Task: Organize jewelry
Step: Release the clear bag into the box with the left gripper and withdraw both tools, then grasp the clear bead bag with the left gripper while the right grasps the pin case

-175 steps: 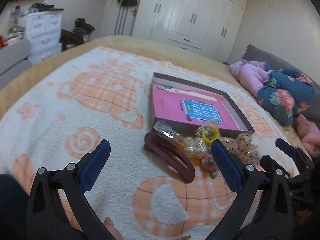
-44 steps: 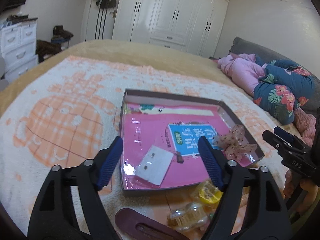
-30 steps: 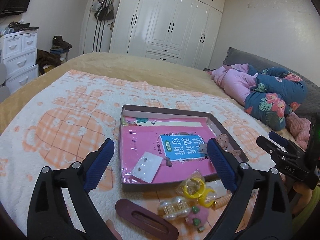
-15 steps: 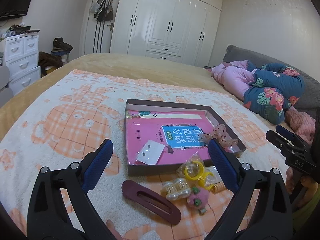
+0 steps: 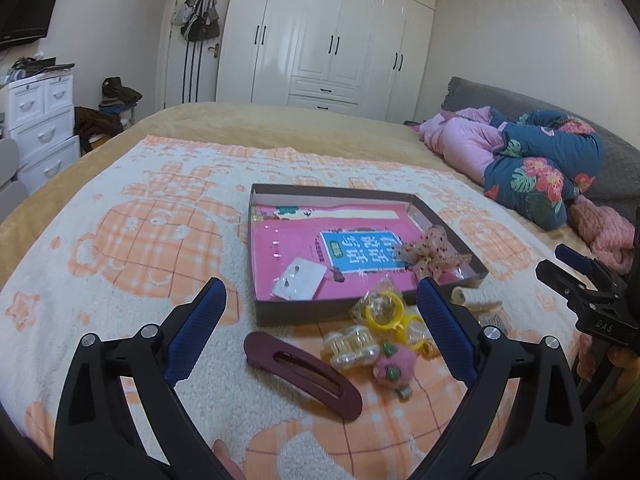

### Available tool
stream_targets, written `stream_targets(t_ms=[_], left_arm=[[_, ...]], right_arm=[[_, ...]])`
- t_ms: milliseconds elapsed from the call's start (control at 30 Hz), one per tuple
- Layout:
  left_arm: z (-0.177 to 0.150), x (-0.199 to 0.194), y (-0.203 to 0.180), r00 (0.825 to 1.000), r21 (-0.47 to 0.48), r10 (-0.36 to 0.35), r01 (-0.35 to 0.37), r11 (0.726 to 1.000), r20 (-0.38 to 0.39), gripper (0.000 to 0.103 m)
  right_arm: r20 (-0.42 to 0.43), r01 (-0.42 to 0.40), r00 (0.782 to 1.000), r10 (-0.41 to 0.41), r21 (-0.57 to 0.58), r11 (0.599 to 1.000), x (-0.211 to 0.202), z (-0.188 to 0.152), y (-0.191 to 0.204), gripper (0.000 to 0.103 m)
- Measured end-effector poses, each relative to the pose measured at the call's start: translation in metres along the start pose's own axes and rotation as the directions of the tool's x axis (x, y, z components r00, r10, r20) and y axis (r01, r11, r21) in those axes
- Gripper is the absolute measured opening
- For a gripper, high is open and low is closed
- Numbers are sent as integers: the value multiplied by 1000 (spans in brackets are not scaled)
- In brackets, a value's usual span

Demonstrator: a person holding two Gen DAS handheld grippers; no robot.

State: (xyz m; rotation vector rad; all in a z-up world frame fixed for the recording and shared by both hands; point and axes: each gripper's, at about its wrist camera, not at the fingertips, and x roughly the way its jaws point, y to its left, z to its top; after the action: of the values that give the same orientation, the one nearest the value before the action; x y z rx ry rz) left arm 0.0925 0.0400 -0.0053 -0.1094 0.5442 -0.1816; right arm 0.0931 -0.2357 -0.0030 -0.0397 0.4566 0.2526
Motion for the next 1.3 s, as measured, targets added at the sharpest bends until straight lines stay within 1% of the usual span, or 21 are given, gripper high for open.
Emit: stream_targets(t_ms=[233, 533, 700, 800, 967, 1067, 1133, 1200, 1233, 1300], left_arm=[[-9, 2, -6, 999, 25, 0, 1, 1000, -35, 87], [-19, 12, -17, 995, 67, -5, 11, 998, -95, 87], [-25, 23, -18, 990, 69, 4, 5, 998, -139, 87], [-28, 26, -18, 989, 73, 6, 5, 997, -150, 87], [-32, 35, -14, 986, 70, 15, -4, 998, -169, 87], [-32, 39, -10, 984, 68, 13, -1, 998, -180, 80], [-32, 41, -9, 983, 71, 14, -1, 997, -185, 77], [-32, 42, -8, 981, 73, 9, 5, 997, -192, 68], [-33, 44, -8, 979, 79, 10, 6, 997, -201, 66], [-35, 48, -8, 975, 88, 12, 8, 996, -221, 58]], right_arm=[[-36, -17, 999, 18, 15, 1000, -5, -11, 0, 95], [-90, -18, 996, 17, -7, 1000, -5, -28, 10, 95], [-116, -9, 993, 7, -22, 1000, -1, -35, 17, 95], [-132, 4, 991, -6, -16, 1000, 5, -37, 15, 95], [-186, 18, 982, -10, 40, 999, 20, -43, 4, 95], [-223, 25, 975, -7, 77, 997, 30, -47, -1, 95], [-243, 38, 970, -18, 76, 996, 36, -50, -1, 95], [-262, 39, 965, -16, 81, 996, 41, -53, -1, 87], [-272, 34, 962, -11, 81, 996, 44, -54, 0, 86], [-276, 33, 961, -14, 65, 997, 46, -55, 3, 86]])
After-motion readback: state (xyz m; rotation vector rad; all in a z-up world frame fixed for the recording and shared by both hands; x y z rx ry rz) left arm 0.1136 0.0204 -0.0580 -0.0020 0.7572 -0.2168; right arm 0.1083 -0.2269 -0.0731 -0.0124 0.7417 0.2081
